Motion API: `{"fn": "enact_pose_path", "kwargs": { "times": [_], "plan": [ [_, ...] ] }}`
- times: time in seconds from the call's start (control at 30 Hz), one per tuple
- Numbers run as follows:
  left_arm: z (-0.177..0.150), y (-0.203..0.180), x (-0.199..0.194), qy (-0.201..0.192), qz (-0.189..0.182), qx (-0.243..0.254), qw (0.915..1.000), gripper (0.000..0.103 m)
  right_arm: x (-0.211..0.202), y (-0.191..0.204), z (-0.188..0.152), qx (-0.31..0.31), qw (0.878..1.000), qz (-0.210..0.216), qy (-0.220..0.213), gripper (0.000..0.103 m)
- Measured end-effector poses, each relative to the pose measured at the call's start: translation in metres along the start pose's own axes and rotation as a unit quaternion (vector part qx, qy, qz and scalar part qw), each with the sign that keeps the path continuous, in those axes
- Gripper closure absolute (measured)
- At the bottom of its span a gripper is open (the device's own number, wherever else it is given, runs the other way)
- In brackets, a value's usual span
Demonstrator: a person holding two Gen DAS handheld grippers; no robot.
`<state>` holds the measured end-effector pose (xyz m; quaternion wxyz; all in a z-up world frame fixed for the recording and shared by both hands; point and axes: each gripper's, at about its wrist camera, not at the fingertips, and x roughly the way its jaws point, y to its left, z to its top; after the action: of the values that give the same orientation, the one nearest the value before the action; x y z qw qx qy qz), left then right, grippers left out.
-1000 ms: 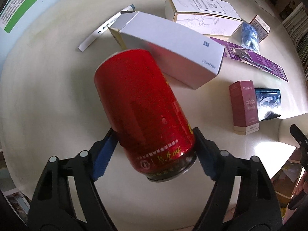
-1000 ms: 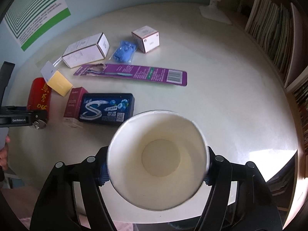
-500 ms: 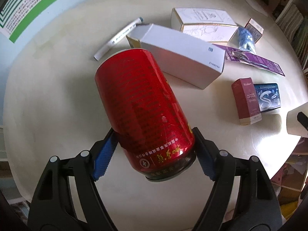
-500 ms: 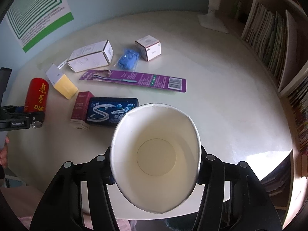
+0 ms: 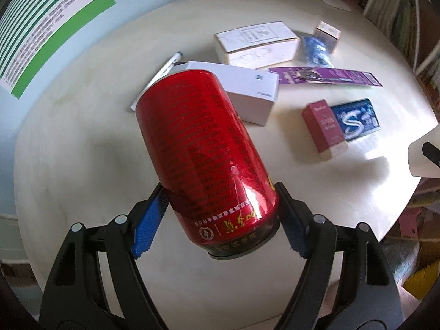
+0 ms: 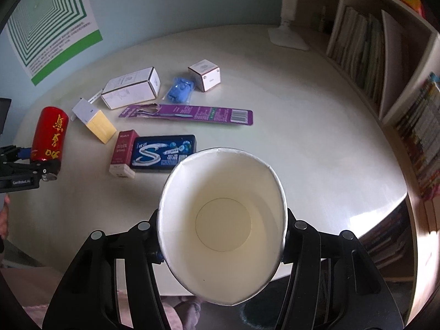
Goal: Collect trash
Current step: 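Carry the red can and paper cup with both tools over the trash bin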
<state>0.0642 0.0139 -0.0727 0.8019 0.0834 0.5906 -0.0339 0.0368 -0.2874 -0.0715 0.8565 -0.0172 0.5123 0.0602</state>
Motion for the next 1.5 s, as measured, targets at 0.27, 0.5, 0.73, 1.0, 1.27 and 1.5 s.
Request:
{"fn": "enact_pose_path", "kwargs": {
  "times": [0.27, 0.5, 0.73, 1.0, 1.27, 1.5],
  "plan": [
    [-0.006, -0.027, -0.004, -0.007, -0.011, 0.053, 0.9985, 0.029, -0.016, -0.007, -0.023, 0.033, 0.999, -0.011, -0.007, 0.047],
    [-0.01, -0.059, -0.013, -0.016, -0.022, 0.112, 0.9933, 0.029, -0.031, -0.019, -0.049, 0.069, 0.997, -0.023, -0.012, 0.047],
    [-0.015, -0.107, -0.025, -0.025, -0.041, 0.184, 0.9818, 0.029, -0.051, -0.042, -0.086, 0.121, 0.992, -0.044, -0.014, 0.046],
    [-0.024, -0.174, -0.033, -0.031, -0.065, 0.272, 0.9594, 0.029, -0.078, -0.079, -0.134, 0.188, 0.979, -0.079, -0.016, 0.046],
    [-0.041, -0.247, -0.042, -0.036, -0.095, 0.361, 0.9268, 0.029, -0.103, -0.112, -0.19, 0.261, 0.959, -0.111, -0.014, 0.046],
    [-0.066, -0.308, -0.046, -0.038, -0.117, 0.439, 0.8903, 0.029, -0.119, -0.137, -0.237, 0.32, 0.938, -0.134, -0.008, 0.046]
  ]
}}
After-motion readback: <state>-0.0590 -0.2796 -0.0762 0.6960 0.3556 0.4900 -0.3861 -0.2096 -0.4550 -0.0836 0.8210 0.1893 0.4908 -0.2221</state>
